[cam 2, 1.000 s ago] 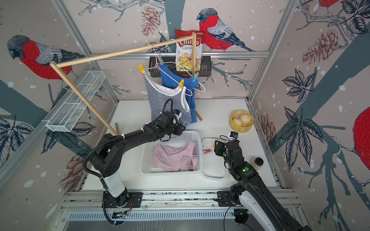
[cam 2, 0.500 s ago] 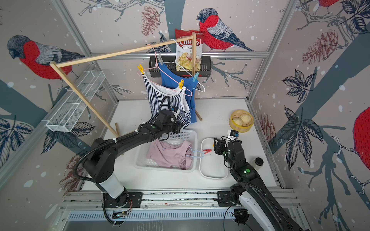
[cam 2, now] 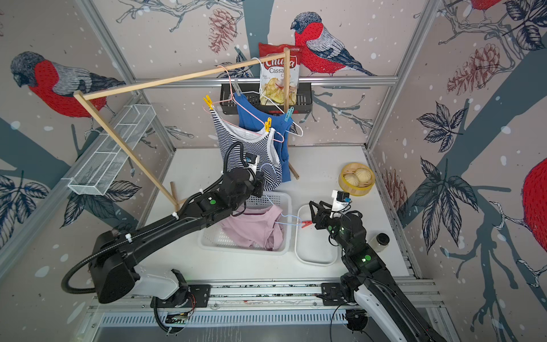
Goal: Remove the clothespins securing tank tops to the hanger
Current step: Pick up the hanger from the basket, then remove the tank top from the hanger.
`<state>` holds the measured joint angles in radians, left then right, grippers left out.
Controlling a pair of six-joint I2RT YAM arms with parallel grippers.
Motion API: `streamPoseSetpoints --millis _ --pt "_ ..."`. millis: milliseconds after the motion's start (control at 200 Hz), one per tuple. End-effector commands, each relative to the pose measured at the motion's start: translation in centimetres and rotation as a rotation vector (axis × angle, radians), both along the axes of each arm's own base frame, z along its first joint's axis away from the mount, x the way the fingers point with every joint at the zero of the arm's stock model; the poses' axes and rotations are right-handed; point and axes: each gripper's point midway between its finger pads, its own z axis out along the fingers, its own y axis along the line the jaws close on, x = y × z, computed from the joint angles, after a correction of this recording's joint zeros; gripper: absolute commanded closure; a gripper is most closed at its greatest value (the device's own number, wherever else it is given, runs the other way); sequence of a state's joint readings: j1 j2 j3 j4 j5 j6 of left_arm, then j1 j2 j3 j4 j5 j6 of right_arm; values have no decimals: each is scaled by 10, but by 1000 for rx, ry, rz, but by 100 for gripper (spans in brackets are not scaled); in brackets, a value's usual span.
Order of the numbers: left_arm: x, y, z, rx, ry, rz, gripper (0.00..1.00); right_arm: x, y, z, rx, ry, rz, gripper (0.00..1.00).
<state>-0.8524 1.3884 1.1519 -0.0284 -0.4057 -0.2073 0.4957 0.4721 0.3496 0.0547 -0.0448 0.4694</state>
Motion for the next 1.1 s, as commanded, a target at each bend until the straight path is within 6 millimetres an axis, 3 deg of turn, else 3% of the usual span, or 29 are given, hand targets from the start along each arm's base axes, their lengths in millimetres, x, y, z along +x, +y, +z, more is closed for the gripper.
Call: streamPoseSetpoints --millis 0,165,325,470,685,891,1096 --pt "1 34 38 21 -143 183 100 -12 10 47 36 -190 61 46" --pt "-12 70 83 -3 -271 302 100 -31 30 75 69 -283 118 45" --pt "-30 101 123 -95 -386 360 100 -38 61 79 74 -293 179 44" --pt "-40 115 145 -130 -446 379 100 -49 95 91 65 -337 227 40" --pt "-49 107 169 -186 -476 331 100 -45 128 113 46 -387 220 27" --pt "-59 92 188 -213 -501 282 100 -35 147 128 43 -401 218 26" --pt "-64 81 201 -207 -534 262 100 -25 159 130 26 -407 216 29"
